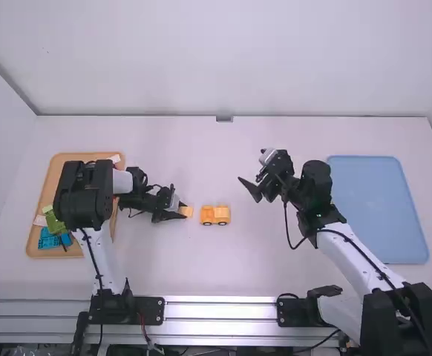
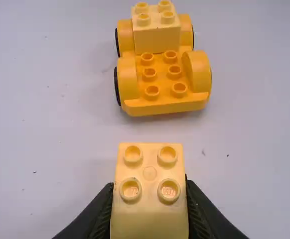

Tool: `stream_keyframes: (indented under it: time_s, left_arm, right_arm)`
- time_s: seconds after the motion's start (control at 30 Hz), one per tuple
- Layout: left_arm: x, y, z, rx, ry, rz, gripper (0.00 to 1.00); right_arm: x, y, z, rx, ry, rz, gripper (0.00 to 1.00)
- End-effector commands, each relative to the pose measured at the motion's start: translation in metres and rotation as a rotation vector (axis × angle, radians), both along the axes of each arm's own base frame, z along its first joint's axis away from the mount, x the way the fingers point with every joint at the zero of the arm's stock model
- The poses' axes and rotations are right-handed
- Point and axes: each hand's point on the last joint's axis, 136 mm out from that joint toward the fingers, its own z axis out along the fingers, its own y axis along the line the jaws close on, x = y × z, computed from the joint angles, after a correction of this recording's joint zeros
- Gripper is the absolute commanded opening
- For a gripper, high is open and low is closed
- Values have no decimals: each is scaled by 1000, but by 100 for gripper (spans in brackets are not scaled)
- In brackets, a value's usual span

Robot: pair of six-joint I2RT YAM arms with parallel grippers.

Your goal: Assemble lego blocks to make yellow taxi

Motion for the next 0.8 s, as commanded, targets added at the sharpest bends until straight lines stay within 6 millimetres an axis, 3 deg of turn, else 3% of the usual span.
stream_keyframes:
  time_s: [0.0,0.1,0.17,0.23,0.37,0.4,0.53,0.67,0.77]
  left_arm:
    - [-9,3,2,2,17,6,20]
    - [-15,3,42,-47,-1,-6,13]
    - [-23,-1,64,-73,-67,-51,14]
    - [-29,-7,94,-109,-127,-72,15]
    - [-37,-12,126,-96,-242,-91,18]
    - [-37,-12,126,-96,-242,-91,18]
    - [-33,-16,133,-39,-188,3,15]
    - [-3,-21,112,29,-74,200,10]
    - [-2,-36,96,56,-52,243,8]
  right_arm:
    - [-3,1,-10,-12,35,7,99]
    - [-35,12,-34,-108,29,226,99]
    - [-50,16,-44,-114,20,340,99]
    - [-54,17,-59,-89,46,410,99]
    - [-56,17,-88,5,123,511,99]
    - [-56,17,-88,5,123,511,99]
    - [-54,33,-128,51,143,620,99]
    - [-47,52,-159,56,179,667,99]
    - [-40,66,-177,48,225,676,99]
